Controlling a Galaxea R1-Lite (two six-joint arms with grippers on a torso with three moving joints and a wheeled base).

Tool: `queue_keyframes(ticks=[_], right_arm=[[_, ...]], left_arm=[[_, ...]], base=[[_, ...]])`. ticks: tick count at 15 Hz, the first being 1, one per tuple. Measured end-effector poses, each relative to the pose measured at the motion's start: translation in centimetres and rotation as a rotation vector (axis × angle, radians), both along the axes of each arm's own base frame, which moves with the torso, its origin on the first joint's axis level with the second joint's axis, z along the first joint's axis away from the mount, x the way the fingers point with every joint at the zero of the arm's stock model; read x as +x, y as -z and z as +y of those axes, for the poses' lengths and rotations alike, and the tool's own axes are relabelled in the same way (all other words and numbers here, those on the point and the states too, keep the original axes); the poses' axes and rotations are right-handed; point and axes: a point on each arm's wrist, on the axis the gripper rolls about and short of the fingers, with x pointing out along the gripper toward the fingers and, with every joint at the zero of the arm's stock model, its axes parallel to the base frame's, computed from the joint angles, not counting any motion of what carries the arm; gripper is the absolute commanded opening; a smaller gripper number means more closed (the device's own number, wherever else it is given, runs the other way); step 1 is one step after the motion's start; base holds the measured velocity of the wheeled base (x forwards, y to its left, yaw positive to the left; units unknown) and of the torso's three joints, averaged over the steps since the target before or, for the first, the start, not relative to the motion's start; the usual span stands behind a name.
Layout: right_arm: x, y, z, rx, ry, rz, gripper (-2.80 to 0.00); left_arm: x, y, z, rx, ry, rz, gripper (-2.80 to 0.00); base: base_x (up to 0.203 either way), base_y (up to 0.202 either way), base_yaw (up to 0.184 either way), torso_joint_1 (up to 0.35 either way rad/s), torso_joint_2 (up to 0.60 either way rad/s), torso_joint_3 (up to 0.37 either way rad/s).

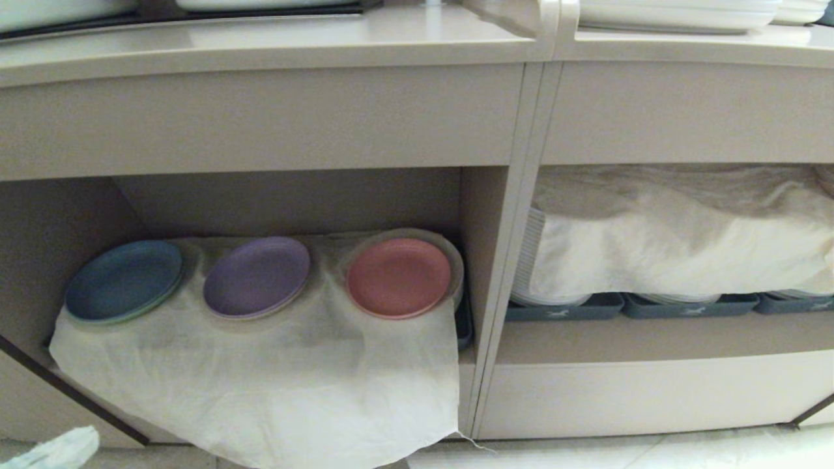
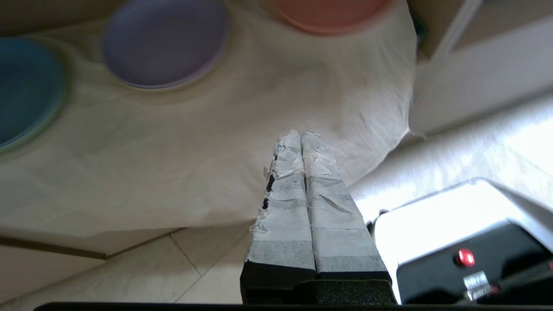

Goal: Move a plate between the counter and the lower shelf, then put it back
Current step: Pick up the plate in the cupboard

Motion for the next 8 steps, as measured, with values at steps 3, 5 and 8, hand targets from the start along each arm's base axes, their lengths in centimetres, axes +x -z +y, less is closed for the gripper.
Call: queue_keyframes(ticks=[3, 5, 8], right_arm=[[0.0, 0.0, 0.0, 0.000, 0.000, 0.000, -2.80], [0.0, 0.0, 0.0, 0.000, 0.000, 0.000, -2.80], [0.0, 0.0, 0.0, 0.000, 0.000, 0.000, -2.80]], left_arm=[[2.6, -0.8, -0.7, 0.038, 0.123, 0.090, -2.80], [4.2, -0.5, -1.4, 0.055, 0.187, 0.168, -2.80], [6.8, 0.5, -2.1, 0.054, 0.202, 0.297, -2.80]], base=[[0.000, 0.000, 0.000, 0.000, 0.00, 0.000], [0.000, 0.000, 0.000, 0.000, 0.00, 0.000], [0.000, 0.000, 0.000, 0.000, 0.00, 0.000]])
